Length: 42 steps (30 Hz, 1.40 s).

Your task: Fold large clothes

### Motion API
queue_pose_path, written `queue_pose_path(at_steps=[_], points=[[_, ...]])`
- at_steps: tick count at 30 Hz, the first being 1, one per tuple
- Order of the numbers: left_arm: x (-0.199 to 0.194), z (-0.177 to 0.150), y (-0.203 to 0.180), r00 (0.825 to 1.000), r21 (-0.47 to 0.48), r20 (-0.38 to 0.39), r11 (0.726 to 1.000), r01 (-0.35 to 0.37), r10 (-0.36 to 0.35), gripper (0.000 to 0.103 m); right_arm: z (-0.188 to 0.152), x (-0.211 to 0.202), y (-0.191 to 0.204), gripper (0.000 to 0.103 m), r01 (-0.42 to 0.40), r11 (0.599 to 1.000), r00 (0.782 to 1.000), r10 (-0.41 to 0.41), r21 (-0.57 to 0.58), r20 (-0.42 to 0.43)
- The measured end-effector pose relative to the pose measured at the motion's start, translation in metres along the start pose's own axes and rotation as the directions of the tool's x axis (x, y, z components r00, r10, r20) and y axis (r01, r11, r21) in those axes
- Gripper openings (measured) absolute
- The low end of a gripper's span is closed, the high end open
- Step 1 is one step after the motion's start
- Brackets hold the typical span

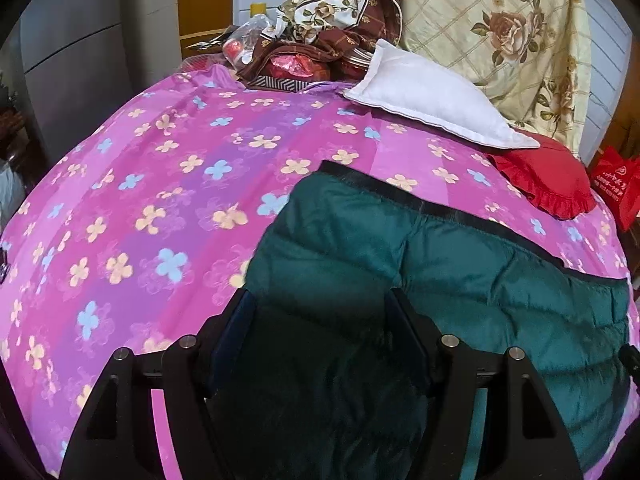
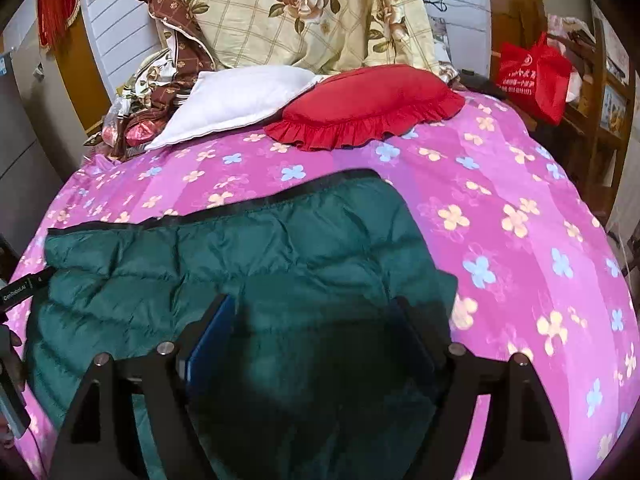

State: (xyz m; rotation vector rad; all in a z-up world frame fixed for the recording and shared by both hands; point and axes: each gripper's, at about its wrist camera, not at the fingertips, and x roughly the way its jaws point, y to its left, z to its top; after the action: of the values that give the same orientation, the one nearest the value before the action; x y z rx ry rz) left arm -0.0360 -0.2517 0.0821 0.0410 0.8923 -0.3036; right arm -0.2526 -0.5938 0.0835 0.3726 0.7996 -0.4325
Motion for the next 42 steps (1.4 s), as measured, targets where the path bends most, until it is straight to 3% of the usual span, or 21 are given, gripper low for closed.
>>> queue_pose_path(at_steps=[8,13,14,16,21,27,33,37,42], points=[[-0.018,-0.016,0.030,0.996,-0.051,-0.051,0.996,0.069,-0.072,0.047,-0.011,-0.013,-0.003,0.084,-0.006,0.998,0.999,0.003,-0.063,-0.051],[-0.015,-0.021,0.046,0.989,-0.102,-0.080,0.988,0.115,-0.123,0.047,-0.010,-0.023,-0.013,0.085,0.009,0.999,0.999,-0.011,-0.040,-0.052],[-0.013,-0.022,0.048,0.987,-0.112,-0.086,0.986,0.127,-0.137,0.047,-0.010,-0.023,-0.016,0.086,0.012,0.999,0.999,-0.014,-0.032,-0.052],[-0.009,-0.024,0.052,0.982,-0.134,-0.097,0.980,0.149,-0.162,0.047,-0.010,-0.021,-0.026,0.097,0.011,1.000,0.998,-0.010,0.002,-0.061],[0.007,-0.027,0.057,0.969,-0.165,-0.114,0.966,0.199,-0.219,0.054,-0.016,-0.004,-0.043,0.099,-0.013,0.999,0.993,0.019,0.051,-0.116],[0.026,-0.029,0.063,0.949,-0.181,-0.129,0.947,0.264,-0.289,0.070,-0.022,0.024,-0.065,0.103,-0.119,0.981,0.980,0.141,0.151,-0.144],[0.038,-0.030,0.064,0.929,-0.214,-0.138,0.926,0.311,-0.344,0.076,-0.026,0.044,-0.074,0.103,-0.209,0.962,0.960,0.236,0.175,-0.152],[0.047,-0.032,0.067,0.906,-0.261,-0.148,0.899,0.352,-0.398,0.079,-0.026,0.056,-0.078,0.103,-0.252,0.949,0.945,0.283,0.190,-0.162],[0.047,-0.033,0.063,0.906,-0.243,-0.134,0.900,0.362,-0.401,0.081,-0.024,0.058,-0.075,0.103,-0.262,0.951,0.944,0.288,0.164,-0.159]])
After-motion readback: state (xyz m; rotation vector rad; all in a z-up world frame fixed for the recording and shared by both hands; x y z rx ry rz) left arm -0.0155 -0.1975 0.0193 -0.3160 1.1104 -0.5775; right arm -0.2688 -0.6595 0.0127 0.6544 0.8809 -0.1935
